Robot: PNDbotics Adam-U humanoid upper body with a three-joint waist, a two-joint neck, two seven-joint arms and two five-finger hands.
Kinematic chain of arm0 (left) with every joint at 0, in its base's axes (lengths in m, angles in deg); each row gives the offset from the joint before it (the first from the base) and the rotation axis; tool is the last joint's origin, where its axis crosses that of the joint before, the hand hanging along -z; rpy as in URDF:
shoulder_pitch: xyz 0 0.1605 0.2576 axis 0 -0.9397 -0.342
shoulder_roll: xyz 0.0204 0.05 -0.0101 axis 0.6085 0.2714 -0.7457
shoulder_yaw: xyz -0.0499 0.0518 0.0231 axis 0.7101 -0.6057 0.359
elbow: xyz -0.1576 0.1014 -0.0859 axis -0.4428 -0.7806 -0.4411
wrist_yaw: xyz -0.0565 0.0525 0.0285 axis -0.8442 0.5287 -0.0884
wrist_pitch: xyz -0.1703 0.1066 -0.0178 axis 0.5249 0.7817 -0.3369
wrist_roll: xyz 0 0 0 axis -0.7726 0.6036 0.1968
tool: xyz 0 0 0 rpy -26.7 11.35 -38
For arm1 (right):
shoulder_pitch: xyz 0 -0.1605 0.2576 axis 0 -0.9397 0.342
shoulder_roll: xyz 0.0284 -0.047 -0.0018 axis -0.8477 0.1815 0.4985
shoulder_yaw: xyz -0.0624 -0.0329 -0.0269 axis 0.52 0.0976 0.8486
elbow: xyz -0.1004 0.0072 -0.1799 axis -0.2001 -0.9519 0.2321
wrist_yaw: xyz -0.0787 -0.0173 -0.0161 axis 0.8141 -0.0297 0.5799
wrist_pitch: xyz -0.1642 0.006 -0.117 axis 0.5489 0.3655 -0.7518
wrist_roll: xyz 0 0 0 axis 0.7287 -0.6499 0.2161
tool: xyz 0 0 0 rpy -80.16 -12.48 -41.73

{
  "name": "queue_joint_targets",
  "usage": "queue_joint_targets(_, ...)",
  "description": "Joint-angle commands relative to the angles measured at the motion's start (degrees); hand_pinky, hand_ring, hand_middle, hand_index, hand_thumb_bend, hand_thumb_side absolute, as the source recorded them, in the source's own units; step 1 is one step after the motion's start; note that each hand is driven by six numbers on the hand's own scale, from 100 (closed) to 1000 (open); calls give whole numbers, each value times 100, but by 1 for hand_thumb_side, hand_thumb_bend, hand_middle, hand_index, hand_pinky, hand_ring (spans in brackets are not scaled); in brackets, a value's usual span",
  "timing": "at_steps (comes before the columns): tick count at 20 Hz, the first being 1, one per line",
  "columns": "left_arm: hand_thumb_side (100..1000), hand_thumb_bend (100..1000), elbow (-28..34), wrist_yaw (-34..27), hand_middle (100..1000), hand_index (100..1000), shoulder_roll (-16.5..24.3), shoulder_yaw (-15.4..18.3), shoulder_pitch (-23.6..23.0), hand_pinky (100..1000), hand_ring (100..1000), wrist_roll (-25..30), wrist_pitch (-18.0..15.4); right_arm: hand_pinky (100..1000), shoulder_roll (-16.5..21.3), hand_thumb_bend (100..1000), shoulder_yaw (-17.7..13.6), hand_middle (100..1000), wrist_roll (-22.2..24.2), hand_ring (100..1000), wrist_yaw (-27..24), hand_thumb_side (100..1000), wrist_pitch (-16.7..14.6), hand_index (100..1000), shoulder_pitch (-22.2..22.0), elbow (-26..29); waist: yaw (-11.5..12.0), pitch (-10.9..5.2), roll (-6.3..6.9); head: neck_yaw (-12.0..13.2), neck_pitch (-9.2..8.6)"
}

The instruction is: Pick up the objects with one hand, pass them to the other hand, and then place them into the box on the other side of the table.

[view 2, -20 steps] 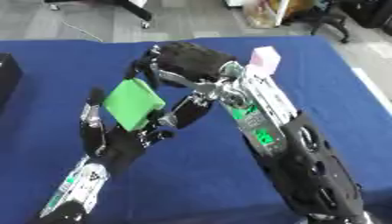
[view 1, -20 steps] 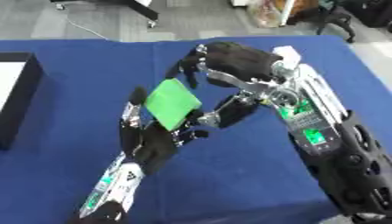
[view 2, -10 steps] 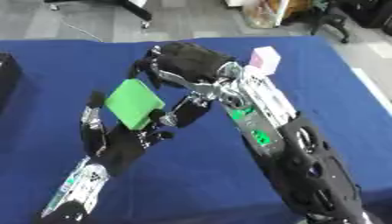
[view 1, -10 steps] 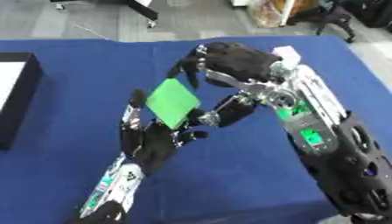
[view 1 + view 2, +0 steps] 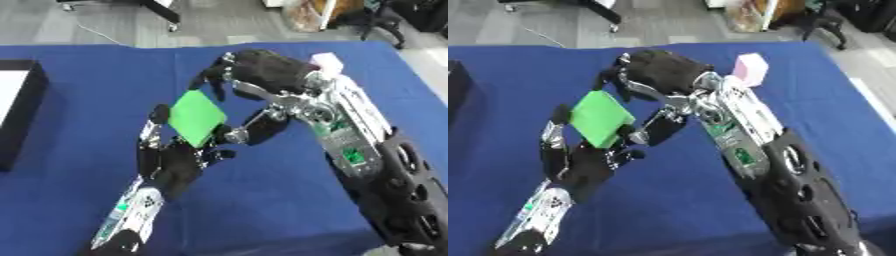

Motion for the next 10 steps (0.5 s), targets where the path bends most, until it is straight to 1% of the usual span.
queue_joint_targets(1,709,484,244,-23,708,780,-100,-37,143,719,747,87,-51,729,127,132,-89,438,41,692,141,100,31,443,47,-209,2,-68,2,-20,-17)
queue_joint_targets(6,701,438,261,34,698,766,-105,-35,154,706,735,53,-45,728,102,133,-64,438,67,692,119,100,22,443,56,-255,6,-67,-3,-24,-17)
queue_joint_targets(10,692,425,262,58,680,756,-110,-30,164,697,719,-11,-53,727,86,141,-59,439,50,693,79,100,26,442,62,-287,10,-65,-6,-25,-17)
